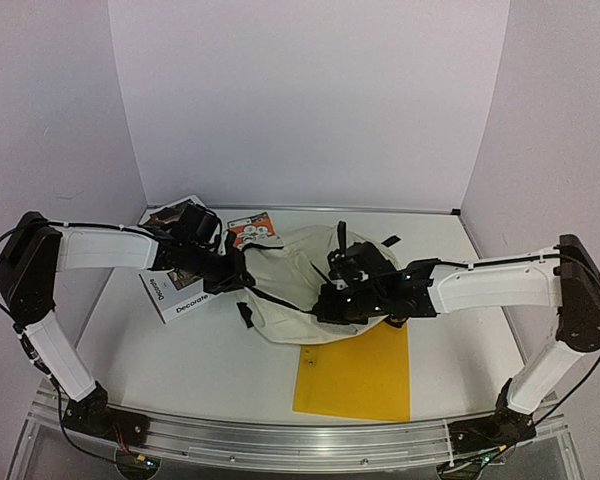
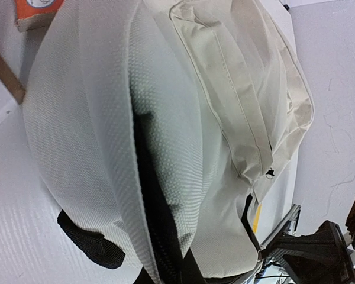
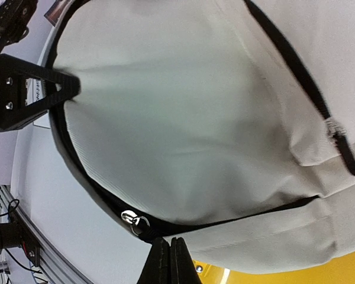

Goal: Pack the student bag
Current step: Unzip the student bag at the center of the board.

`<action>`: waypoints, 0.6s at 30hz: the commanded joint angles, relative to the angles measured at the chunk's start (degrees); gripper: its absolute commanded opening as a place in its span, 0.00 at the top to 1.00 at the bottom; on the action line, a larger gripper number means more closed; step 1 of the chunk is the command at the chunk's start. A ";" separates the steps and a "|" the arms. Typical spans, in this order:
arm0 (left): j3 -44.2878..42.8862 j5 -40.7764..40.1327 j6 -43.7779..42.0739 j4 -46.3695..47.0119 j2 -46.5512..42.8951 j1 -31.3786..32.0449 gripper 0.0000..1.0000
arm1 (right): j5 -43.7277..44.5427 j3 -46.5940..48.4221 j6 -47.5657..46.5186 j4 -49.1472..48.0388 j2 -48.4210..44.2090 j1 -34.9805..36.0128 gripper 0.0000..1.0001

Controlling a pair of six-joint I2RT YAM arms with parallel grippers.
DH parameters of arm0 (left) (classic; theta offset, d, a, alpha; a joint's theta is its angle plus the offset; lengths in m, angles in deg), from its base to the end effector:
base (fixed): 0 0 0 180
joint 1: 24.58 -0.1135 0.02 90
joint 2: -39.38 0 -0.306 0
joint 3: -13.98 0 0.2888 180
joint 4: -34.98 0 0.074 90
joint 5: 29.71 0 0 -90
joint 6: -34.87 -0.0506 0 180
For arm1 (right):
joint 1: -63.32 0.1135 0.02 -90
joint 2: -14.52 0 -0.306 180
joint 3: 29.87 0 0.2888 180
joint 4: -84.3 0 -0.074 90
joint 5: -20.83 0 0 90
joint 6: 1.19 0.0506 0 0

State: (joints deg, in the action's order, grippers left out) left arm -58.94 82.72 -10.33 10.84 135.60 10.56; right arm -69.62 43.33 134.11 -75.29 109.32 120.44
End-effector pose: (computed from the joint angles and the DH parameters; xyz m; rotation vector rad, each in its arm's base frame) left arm 0.3161 -0.2461 0.2145 -0.0190 2.6243 -1.0523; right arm 0.2205 0.3418 0.2287 -0.2602 2.4712 0.8682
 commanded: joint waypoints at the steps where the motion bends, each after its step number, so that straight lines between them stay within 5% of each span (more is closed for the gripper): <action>1: 1.97 -4.34 -3.60 -2.46 -5.36 -3.38 1.00 | 0.23 -1.63 0.50 2.47 -2.77 -2.36 1.00; 8: 1.47 -2.91 -5.84 -4.24 -5.12 -4.29 0.91 | -5.60 0.06 -2.04 2.23 1.19 -2.91 1.00; 13: 1.05 1.27 -6.73 -4.24 -4.88 -3.80 0.45 | -9.64 2.06 -4.72 1.73 3.88 -2.83 1.00; 18: -1.85 -5.56 -12.34 -9.31 -7.26 2.89 0.30 | -10.21 2.73 -4.69 0.76 4.64 -2.81 1.00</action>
State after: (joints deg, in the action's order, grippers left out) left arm -56.84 82.00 -17.50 5.60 132.65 8.15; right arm -78.71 43.59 130.59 -74.83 113.41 117.84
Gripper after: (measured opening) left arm 0.678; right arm 0.005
